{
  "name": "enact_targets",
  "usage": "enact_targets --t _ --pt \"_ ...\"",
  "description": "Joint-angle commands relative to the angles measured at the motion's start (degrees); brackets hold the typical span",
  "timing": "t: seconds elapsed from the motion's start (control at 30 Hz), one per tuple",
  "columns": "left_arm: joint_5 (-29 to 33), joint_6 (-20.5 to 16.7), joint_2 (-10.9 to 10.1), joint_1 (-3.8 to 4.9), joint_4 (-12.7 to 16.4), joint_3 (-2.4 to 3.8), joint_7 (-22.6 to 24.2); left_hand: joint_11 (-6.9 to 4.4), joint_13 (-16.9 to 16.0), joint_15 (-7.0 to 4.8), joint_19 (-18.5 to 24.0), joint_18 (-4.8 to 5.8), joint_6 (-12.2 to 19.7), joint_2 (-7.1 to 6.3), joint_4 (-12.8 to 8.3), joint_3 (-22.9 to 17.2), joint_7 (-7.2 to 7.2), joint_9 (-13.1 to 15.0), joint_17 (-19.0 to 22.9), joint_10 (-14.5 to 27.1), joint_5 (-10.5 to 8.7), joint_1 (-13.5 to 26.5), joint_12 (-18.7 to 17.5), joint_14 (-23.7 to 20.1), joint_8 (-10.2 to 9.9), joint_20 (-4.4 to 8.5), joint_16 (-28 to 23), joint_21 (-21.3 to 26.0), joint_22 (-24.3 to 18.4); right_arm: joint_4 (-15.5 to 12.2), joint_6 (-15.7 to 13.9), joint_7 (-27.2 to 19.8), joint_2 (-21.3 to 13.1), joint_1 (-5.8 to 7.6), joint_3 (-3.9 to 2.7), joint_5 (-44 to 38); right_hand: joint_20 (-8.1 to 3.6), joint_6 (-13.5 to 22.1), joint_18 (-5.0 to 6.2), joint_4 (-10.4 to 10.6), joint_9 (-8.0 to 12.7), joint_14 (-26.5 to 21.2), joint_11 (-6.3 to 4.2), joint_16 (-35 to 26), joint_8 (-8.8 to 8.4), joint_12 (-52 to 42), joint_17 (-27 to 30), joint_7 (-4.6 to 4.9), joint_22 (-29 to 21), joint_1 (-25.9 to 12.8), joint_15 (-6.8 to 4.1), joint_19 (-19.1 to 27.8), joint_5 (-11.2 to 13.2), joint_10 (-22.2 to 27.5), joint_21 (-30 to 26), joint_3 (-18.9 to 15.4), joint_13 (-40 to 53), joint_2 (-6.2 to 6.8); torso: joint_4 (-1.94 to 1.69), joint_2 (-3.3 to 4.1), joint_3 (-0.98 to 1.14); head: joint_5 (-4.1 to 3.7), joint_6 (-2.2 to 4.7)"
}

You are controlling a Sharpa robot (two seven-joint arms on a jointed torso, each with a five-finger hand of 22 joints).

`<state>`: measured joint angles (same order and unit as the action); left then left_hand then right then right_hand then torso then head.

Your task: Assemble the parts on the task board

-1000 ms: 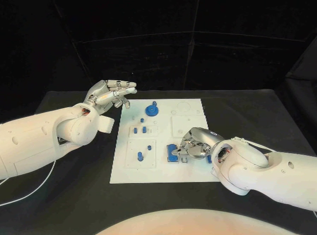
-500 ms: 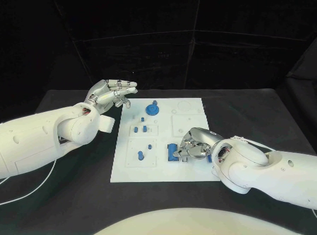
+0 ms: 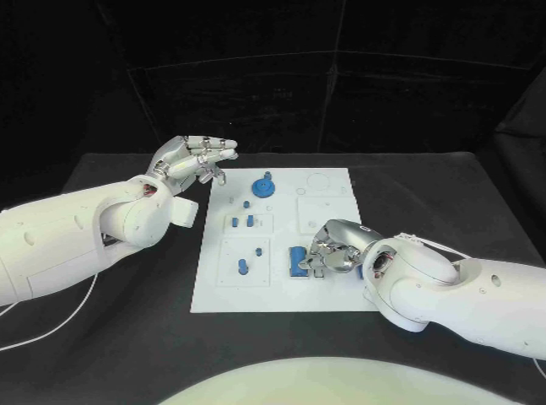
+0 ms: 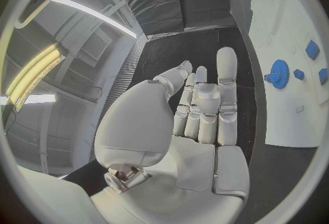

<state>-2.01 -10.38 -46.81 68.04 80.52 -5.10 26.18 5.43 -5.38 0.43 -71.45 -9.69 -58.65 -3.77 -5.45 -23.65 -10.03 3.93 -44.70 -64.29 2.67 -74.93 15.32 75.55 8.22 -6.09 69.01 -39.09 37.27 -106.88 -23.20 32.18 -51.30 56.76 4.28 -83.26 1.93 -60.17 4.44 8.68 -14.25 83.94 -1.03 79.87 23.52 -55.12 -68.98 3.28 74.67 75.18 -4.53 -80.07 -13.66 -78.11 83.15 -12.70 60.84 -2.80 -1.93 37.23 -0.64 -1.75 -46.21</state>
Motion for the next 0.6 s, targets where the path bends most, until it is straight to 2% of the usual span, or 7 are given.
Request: enact_targets --t 0.03,0.1,0.17,0.23,0.37,0.47,0.6 --pt "0.14 0.53 -0.1 0.08 0.13 0.04 0.26 -0.02 -0.04 0.09 0.02 -0.8 0.34 0.24 -0.16 0.25 0.15 -0.06 0.07 0.51 0.29 -0.15 0.21 -0.37 0.3 -0.08 0.12 0.13 -0.08 -1.09 -5.83 -4.64 -1.35 0.07 -0.03 1.27 0.04 0.61 -1.1 -0.16 0.19 2.59 0.16 0.17 -0.44 0.46 0.1 0.27 -0.01 0.6 -0.01 -0.44 -0.96 -0.13 0.2 -0.25 -0.11 -0.13 0.13 -0.05 0.04 -0.17 0.09" --pt "0.14 0.49 -0.16 0.08 0.16 0.04 0.26 -0.02 -0.04 0.09 0.02 -0.8 0.34 0.24 -0.16 0.25 0.15 -0.06 0.07 0.51 0.29 -0.15 0.21 -0.37 0.3 -0.08 0.12 0.13 -0.08 -1.99 -7.33 -6.66 -2.8 0.14 -0.1 2.85 0.13 1.42 -1.09 -0.14 0.45 2.57 0.38 0.13 -1.11 0.58 0.14 0.59 -0.07 0.66 0.14 -0.39 -1.56 -0.05 0.16 -0.48 -0.1 -0.1 0.06 -0.05 0.0 -0.33 0.15" --pt "0.14 0.46 -0.2 0.08 0.18 0.04 0.27 -0.02 -0.04 0.09 0.02 -0.8 0.34 0.24 -0.16 0.25 0.15 -0.06 0.07 0.51 0.29 -0.15 0.21 -0.37 0.3 -0.08 0.12 0.13 -0.08 -2.75 -7.5 -8.08 -4.32 0.42 -0.18 4.38 0.24 1.92 -1.09 -0.09 0.64 2.56 0.58 0.1 -1.59 0.75 0.17 0.85 -0.1 0.63 0.29 -0.36 -1.85 0.05 0.14 -0.67 -0.14 -0.09 0.06 -0.05 -0.03 -0.42 0.18" --pt "0.14 0.42 -0.24 0.08 0.2 0.04 0.3 -0.02 -0.04 0.09 0.02 -0.8 0.34 0.24 -0.16 0.25 0.15 -0.06 0.07 0.51 0.29 -0.15 0.21 -0.37 0.3 -0.08 0.12 0.13 -0.08 -3.42 -6.03 -8.71 -6.3 1.1 -0.26 6.2 0.36 2.33 -1.07 -0.05 0.81 2.54 0.77 0.05 -2.05 0.98 0.22 1.07 -0.18 0.64 0.45 -0.29 -1.99 0.18 0.09 -0.83 -0.24 -0.13 0.09 -0.08 -0.03 -0.83 0.11" --pt "0.14 0.33 -0.3 0.09 0.28 0.04 0.33 -0.02 -0.04 0.09 0.02 -0.8 0.34 0.24 -0.16 0.25 0.15 -0.06 0.07 0.51 0.29 -0.15 0.21 -0.37 0.3 -0.08 0.12 0.13 -0.08 -3.94 -1.73 -7.48 -9.88 2.18 -0.3 7.58 0.53 2.12 -1.01 -0.41 0.88 2.48 0.83 -0.12 -2.29 1.46 0.5 1.08 -0.42 1.5 0.56 -0.11 -1.94 0.45 -0.03 -0.52 -0.48 -0.82 0.07 -0.04 -0.02 -1.08 0.16" --pt "0.14 0.23 -0.39 0.09 0.45 0.03 0.36 -0.01 -0.04 0.1 0.01 -0.8 0.34 0.24 -0.16 0.26 0.14 -0.06 0.12 0.51 0.29 -0.14 0.23 -0.39 0.31 -0.08 0.1 0.13 -0.09 -4.16 0.45 -6.12 -12.34 2.54 -0.31 5.19 0.61 2.01 -0.97 -0.15 0.9 2.42 0.92 -0.26 -2.42 2.0 0.73 1.18 -0.59 1.21 0.63 0.03 -1.94 0.7 -0.13 -0.71 -0.82 -1.07 0.05 -0.02 -0.08 -1.27 0.24" --pt "0.14 0.14 -0.6 0.09 0.79 0.03 0.47 0.0 -0.05 0.11 0.0 -0.79 0.34 0.23 -0.16 0.3 0.13 -0.06 0.25 0.53 0.29 -0.13 0.27 -0.43 0.32 -0.08 0.06 0.15 -0.1 -4.17 2.92 -3.38 -14.63 2.74 -0.29 1.86 0.8 2.25 -0.97 0.69 1.01 2.39 1.15 -0.33 -2.86 2.6 0.74 1.42 -0.6 0.0 0.83 0.09 -1.32 0.96 -0.18 -1.81 -1.15 -0.65 0.28 -0.1 -0.18 -1.83 0.29"
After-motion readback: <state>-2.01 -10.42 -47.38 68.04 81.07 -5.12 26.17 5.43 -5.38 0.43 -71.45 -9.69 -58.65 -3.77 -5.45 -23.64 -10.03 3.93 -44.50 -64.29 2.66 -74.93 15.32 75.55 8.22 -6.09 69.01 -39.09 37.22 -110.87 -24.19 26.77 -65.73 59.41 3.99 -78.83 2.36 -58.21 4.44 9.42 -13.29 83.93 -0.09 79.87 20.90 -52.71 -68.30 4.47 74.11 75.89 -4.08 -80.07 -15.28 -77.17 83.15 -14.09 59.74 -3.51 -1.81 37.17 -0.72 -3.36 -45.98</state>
